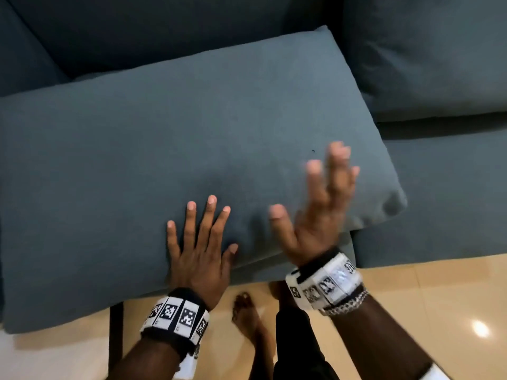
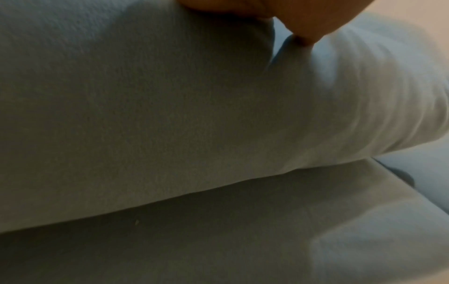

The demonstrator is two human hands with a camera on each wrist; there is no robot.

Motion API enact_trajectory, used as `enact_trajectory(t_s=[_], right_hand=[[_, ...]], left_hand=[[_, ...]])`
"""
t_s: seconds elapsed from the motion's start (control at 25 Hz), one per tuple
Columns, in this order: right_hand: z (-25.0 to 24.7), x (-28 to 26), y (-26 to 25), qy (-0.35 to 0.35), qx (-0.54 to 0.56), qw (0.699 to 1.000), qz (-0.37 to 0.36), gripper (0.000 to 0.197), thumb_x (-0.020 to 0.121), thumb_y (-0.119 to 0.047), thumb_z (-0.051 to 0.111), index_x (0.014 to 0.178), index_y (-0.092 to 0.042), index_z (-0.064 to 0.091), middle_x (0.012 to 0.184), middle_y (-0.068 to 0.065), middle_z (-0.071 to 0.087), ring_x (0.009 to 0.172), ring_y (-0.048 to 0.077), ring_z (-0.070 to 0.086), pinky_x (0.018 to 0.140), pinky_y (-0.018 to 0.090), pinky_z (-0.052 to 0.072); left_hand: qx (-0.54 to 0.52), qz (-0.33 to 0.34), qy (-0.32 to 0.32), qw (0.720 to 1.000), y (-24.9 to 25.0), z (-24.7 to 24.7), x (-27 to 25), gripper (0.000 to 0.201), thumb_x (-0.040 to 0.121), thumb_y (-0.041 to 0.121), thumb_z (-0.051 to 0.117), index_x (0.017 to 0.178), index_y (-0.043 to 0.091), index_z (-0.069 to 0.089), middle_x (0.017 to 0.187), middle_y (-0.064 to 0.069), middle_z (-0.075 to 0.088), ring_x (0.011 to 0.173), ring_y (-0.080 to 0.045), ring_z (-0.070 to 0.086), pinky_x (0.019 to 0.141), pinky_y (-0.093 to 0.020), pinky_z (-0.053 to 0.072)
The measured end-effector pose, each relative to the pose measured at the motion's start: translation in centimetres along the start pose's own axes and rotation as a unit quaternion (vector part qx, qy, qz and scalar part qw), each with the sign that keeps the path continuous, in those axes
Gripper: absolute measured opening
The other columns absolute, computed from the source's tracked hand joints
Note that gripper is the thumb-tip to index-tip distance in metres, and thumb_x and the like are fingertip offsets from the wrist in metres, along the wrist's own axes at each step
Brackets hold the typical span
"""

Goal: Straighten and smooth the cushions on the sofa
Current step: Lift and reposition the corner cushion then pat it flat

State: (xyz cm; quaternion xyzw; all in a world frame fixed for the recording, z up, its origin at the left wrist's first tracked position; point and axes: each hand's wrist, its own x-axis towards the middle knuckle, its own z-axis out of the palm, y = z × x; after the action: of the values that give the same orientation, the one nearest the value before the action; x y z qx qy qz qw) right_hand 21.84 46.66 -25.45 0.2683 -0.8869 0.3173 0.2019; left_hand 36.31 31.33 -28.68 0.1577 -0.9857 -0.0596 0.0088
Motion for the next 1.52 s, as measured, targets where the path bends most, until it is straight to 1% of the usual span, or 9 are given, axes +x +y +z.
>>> enact_trajectory(t_s=[0.12, 0.32, 0.52, 0.64, 0.8, 1.0, 1.24, 1.4, 1.52], right_hand=[[3.7, -3.6, 1.7, -0.219, -0.113, 0.969, 0.027, 0.079, 0.097, -0.061, 0.054, 0.163, -0.029, 0.025, 0.173, 0.008, 0.013, 0.16, 0.033, 0.007, 0.116, 0.073, 0.02], [0.6, -2.5, -5.5, 0.053, 0.147, 0.983, -0.099, 0.056, 0.097, -0.042, 0.06, 0.147, -0.027, 0.038, 0.17, 0.004, 0.019, 0.158, 0.032, 0.017, 0.118, 0.075, 0.018], [5.4, -5.1, -2.0, -0.26, -0.139, 0.952, -0.079, 0.082, 0.094, -0.068, 0.059, 0.162, -0.035, 0.028, 0.173, 0.001, 0.015, 0.16, 0.033, 0.006, 0.124, 0.065, 0.01], [2.9, -2.7, -4.3, -0.184, -0.019, 0.981, -0.06, 0.075, 0.1, -0.055, 0.055, 0.163, -0.031, 0.022, 0.172, 0.006, -0.001, 0.159, 0.037, -0.006, 0.122, 0.071, 0.002], [-3.2, 2.9, -0.6, 0.127, 0.098, 0.985, 0.061, 0.077, 0.098, -0.031, 0.056, 0.16, -0.003, 0.021, 0.165, 0.036, 0.004, 0.155, 0.039, 0.0, 0.123, 0.069, 0.006], [-0.2, 0.1, 7.3, -0.227, -0.105, 0.937, 0.244, 0.074, 0.098, -0.067, 0.019, 0.165, -0.036, 0.009, 0.175, -0.001, -0.006, 0.16, 0.025, -0.009, 0.121, 0.072, -0.001], [-6.5, 3.6, 10.4, 0.181, 0.028, 0.957, 0.223, 0.067, 0.105, -0.039, 0.045, 0.159, -0.003, 0.029, 0.17, 0.024, 0.014, 0.159, 0.035, 0.014, 0.128, 0.053, 0.013], [-0.2, -0.4, 10.8, -0.215, -0.097, 0.911, 0.338, 0.083, 0.096, -0.065, 0.011, 0.166, -0.022, 0.008, 0.174, 0.007, -0.002, 0.161, 0.03, -0.001, 0.124, 0.064, 0.01], [-3.5, 2.6, 11.1, -0.069, 0.007, 0.948, 0.309, 0.073, 0.103, -0.054, 0.034, 0.163, -0.014, 0.024, 0.173, 0.013, 0.01, 0.16, 0.032, 0.005, 0.126, 0.06, 0.013]], left_hand=[[-0.038, -0.098, 0.007, 0.994, 0.2, -1.0, 0.1, 0.067, 0.098, 0.041, 0.039, 0.161, 0.026, 0.022, 0.172, 0.004, 0.004, 0.158, -0.029, -0.003, 0.118, -0.072, 0.001], [-0.045, -0.152, 0.027, 0.987, -2.2, -1.6, 1.8, 0.075, 0.097, 0.041, 0.05, 0.162, 0.032, 0.014, 0.171, 0.008, -0.007, 0.157, -0.023, -0.013, 0.119, -0.069, -0.004], [-0.07, -0.236, 0.066, 0.967, -3.2, -1.6, 1.6, 0.068, 0.098, 0.032, 0.043, 0.161, 0.035, 0.017, 0.172, 0.007, -0.003, 0.158, -0.023, -0.006, 0.118, -0.071, 0.002], [-0.061, -0.258, 0.071, 0.962, -3.9, -1.4, 1.1, 0.069, 0.096, 0.04, 0.037, 0.161, 0.034, 0.016, 0.172, 0.004, 0.0, 0.158, -0.025, -0.002, 0.119, -0.069, 0.004], [-0.062, -0.252, 0.067, 0.963, -2.6, -0.8, 0.8, 0.069, 0.097, 0.043, 0.033, 0.162, 0.031, 0.015, 0.172, 0.001, 0.001, 0.158, -0.027, -0.002, 0.119, -0.066, 0.003], [-0.084, -0.237, 0.047, 0.967, -1.2, -0.8, 0.2, 0.076, 0.092, 0.046, 0.04, 0.162, 0.026, 0.018, 0.172, -0.003, 0.0, 0.158, -0.031, -0.001, 0.114, -0.075, 0.008], [-0.056, -0.109, -0.013, 0.992, 4.5, -0.5, 1.3, 0.076, 0.093, 0.049, 0.04, 0.162, 0.027, 0.019, 0.172, -0.002, -0.006, 0.158, -0.027, -0.007, 0.114, -0.076, 0.001], [-0.043, -0.081, -0.033, 0.995, 5.8, -0.2, 1.7, 0.084, 0.09, 0.055, 0.045, 0.163, 0.029, 0.015, 0.172, 0.002, -0.009, 0.158, -0.023, -0.008, 0.116, -0.073, 0.002], [-0.008, -0.041, -0.026, 0.999, 4.1, 0.7, 0.9, 0.083, 0.092, 0.058, 0.044, 0.163, 0.027, 0.014, 0.172, 0.001, -0.002, 0.158, -0.022, -0.001, 0.121, -0.066, 0.003]])
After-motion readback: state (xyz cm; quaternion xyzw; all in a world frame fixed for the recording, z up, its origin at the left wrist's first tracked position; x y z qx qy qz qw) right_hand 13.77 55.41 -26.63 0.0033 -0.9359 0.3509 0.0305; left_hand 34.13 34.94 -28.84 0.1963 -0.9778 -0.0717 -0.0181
